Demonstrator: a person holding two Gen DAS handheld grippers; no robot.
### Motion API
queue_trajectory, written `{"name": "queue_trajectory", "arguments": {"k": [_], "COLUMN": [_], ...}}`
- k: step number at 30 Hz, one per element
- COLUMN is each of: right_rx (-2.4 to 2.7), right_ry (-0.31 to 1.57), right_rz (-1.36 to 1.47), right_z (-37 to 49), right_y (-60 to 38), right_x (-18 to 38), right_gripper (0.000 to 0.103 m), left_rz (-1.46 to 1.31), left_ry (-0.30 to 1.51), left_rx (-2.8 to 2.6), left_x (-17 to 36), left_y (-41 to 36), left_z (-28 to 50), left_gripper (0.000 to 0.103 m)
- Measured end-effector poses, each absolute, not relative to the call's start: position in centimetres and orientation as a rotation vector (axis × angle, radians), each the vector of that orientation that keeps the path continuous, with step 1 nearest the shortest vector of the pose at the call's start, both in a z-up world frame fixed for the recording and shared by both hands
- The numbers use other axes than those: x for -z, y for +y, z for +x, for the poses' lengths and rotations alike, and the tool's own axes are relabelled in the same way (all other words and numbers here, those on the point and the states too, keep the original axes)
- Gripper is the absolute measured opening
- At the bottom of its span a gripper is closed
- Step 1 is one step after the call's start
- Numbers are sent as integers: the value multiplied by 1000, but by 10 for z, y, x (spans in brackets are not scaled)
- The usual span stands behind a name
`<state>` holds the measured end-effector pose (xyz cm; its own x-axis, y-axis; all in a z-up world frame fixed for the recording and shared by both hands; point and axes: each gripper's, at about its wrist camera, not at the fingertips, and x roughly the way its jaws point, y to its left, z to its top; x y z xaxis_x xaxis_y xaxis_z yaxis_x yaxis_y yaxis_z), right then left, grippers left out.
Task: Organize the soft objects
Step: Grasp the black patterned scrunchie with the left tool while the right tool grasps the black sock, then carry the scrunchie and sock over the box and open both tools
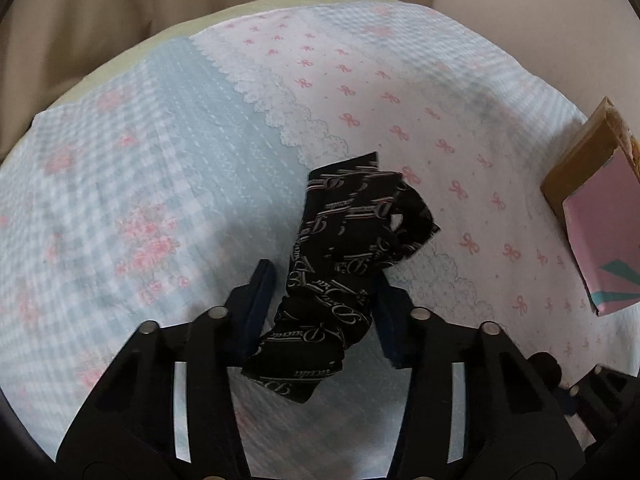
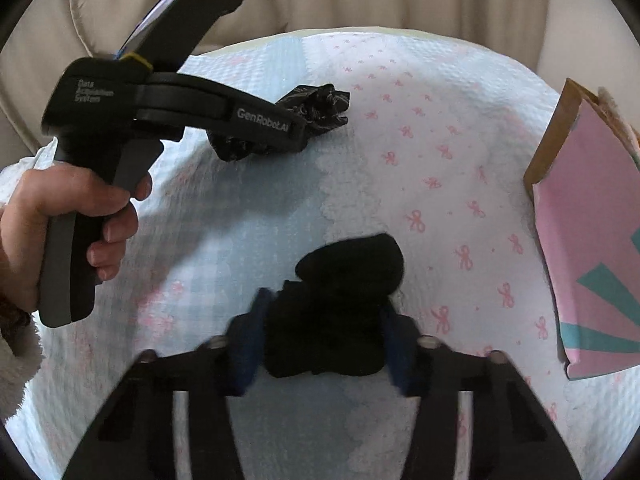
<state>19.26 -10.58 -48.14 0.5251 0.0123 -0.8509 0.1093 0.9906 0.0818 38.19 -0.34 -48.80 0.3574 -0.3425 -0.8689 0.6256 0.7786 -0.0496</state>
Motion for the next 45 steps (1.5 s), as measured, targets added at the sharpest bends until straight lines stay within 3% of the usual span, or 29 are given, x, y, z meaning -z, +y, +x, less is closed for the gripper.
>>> {"name": "queue_trajectory", "arguments": {"k": [1,4,16,35,45], "right_rx": [57,56,62,56,-28], "right_ry": [1021,1007,948,761,748], "right_rz": [134,136,118,66,114], "right_z": [192,190,164,113,89], "right_y": [-106,-107,-116,-173,-235], "right_x": [481,476,422,180,116], "right_gripper": [31,29,28,28,28], "left_rz": [316,325,278,120,28], "left_ry": [1030,1026,994,908,885], "left_rx": [635,631,563,432,350], "left_x": [488,485,431,197,125], "left_y": [-4,-2,24,41,-7], "left_z": [382,380,356,248,170], "left_gripper": [37,34,34,34,34]}}
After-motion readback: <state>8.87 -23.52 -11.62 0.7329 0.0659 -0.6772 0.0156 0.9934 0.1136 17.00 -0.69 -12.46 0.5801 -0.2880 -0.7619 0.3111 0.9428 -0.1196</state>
